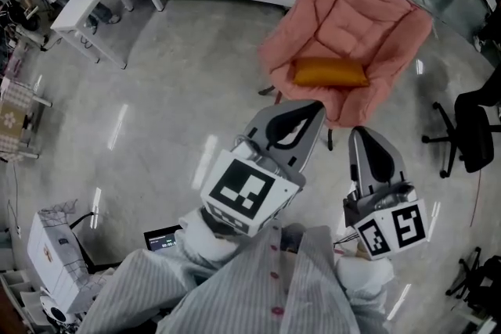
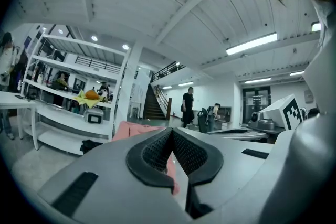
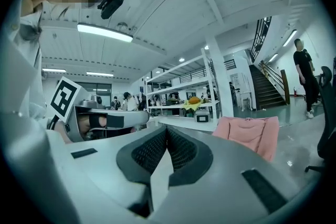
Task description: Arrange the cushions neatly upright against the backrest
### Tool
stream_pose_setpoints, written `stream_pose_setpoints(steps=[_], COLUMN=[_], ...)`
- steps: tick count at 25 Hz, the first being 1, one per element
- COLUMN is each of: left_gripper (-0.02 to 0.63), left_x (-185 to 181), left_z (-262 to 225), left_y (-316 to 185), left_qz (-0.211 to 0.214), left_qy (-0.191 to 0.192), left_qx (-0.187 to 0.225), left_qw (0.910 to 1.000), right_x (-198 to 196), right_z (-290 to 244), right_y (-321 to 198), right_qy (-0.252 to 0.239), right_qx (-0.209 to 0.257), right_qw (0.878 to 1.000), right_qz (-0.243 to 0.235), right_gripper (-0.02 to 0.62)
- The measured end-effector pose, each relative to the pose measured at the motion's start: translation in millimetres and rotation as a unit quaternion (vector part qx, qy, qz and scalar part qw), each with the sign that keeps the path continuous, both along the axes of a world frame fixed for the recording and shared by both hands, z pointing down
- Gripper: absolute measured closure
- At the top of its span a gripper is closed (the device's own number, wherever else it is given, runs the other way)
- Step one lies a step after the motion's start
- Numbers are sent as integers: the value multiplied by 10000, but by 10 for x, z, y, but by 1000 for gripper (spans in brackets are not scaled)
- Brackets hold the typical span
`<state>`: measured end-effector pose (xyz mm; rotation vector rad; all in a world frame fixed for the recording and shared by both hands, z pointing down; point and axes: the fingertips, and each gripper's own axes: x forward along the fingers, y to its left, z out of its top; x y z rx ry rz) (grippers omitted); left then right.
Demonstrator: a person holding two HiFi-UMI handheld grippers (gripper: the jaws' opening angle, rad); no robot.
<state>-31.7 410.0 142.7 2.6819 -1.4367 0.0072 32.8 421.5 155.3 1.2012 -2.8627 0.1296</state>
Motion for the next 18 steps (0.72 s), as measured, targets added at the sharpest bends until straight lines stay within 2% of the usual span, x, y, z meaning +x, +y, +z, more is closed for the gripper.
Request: stream_pose_setpoints(steps=[8, 18], left_gripper=[597, 595], left_x=[-308, -339], left_z=[130, 232], left_y=[-419, -1118], left_qz=[84, -22], left_qy=[-63, -18], left_qx=[-118, -230], left_qw=[9999, 9997], right_x=[-231, -167], right_z=[122, 238], right_y=[-416, -1124], right_qy=[-81, 34], right_qx=[-179, -304], right_qw=[9995, 9992], right_qz=[250, 260], right_gripper=[583, 583])
